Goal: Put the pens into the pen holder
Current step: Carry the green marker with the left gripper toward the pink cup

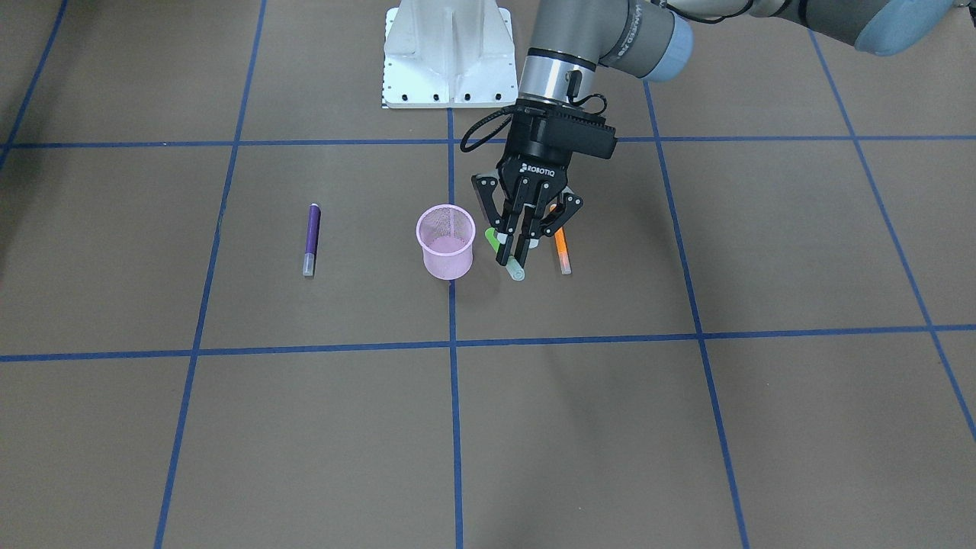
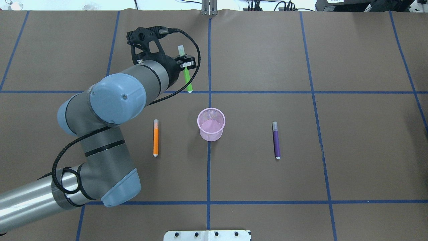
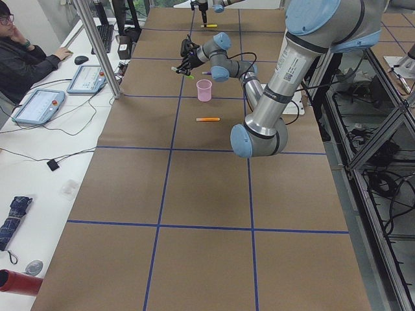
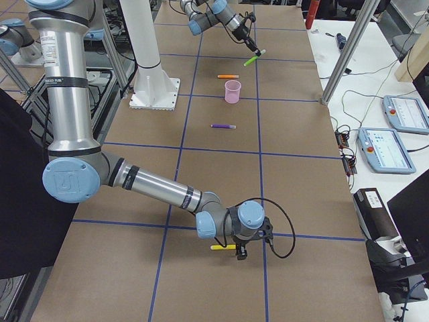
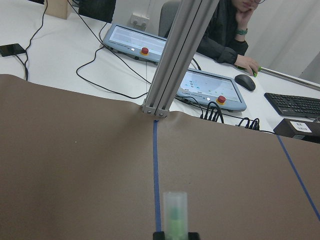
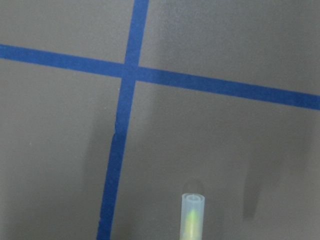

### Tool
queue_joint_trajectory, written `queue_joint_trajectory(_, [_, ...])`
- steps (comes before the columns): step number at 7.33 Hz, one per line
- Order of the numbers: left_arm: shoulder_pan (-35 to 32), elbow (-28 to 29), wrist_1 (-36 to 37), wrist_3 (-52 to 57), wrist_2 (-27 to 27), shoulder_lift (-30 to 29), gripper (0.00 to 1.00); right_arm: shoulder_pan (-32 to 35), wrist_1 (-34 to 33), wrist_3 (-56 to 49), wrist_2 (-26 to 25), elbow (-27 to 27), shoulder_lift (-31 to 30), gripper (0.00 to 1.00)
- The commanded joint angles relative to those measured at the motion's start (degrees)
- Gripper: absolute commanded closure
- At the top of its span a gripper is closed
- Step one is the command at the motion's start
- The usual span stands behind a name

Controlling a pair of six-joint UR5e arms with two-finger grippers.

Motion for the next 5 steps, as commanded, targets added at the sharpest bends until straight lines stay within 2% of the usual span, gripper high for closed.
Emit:
queue_joint_trajectory(1, [0.0, 0.0, 0.1, 0.0, 0.0, 0.0, 1.0, -0.1, 0.0, -0.1, -0.1, 0.1, -0.7, 0.14])
queue_joint_trajectory(2, [0.0, 0.0, 0.1, 0.0, 0.0, 0.0, 1.0, -0.1, 0.0, -0.1, -0.1, 0.1, -0.8, 0.23])
queue_joint_trajectory(4, [0.0, 0.0, 0.1, 0.1, 0.0, 0.1, 1.0, -0.1, 0.0, -0.1, -0.2, -0.5, -0.8, 0.26])
queue_joint_trajectory(5, [0.0, -0.1, 0.1, 0.1, 0.0, 0.1, 1.0, -0.1, 0.0, -0.1, -0.2, -0.7, -0.8, 0.33])
